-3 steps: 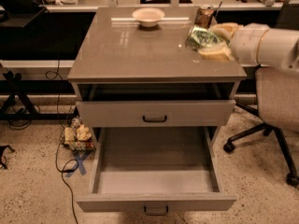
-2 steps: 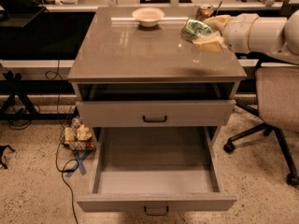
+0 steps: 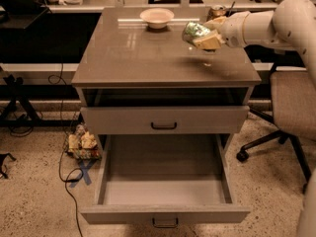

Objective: Pick green can from middle drawer and place on counter

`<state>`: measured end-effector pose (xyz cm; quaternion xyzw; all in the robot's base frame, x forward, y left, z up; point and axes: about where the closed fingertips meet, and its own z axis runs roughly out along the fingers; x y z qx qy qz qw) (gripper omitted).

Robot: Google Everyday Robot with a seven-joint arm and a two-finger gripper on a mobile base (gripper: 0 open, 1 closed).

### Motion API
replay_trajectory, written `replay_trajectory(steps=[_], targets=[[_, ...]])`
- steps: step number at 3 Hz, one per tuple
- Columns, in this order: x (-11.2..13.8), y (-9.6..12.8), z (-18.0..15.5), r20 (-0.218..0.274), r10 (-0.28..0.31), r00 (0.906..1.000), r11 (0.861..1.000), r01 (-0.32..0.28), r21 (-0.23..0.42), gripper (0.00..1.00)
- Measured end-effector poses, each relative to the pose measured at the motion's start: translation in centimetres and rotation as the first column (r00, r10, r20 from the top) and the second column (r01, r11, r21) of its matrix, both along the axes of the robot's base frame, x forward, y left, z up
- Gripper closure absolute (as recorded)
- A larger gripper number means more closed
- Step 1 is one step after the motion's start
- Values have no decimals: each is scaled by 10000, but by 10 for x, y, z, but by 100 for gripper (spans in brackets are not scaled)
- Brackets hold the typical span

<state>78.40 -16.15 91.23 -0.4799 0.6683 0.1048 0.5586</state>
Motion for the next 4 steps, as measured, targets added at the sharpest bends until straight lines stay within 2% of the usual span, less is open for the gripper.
replay_trajectory(steps=[1, 2, 3, 4], targets=[[14, 0, -26, -756, -125, 9971, 9999, 121, -45, 52], [20, -4, -45, -1354, -234, 9905, 9997, 228, -60, 21], [21, -6, -51, -1575, -273, 9871, 9996, 268, -51, 0], [19, -10, -49, -1503, -315, 9881, 9995, 325, 41, 0]])
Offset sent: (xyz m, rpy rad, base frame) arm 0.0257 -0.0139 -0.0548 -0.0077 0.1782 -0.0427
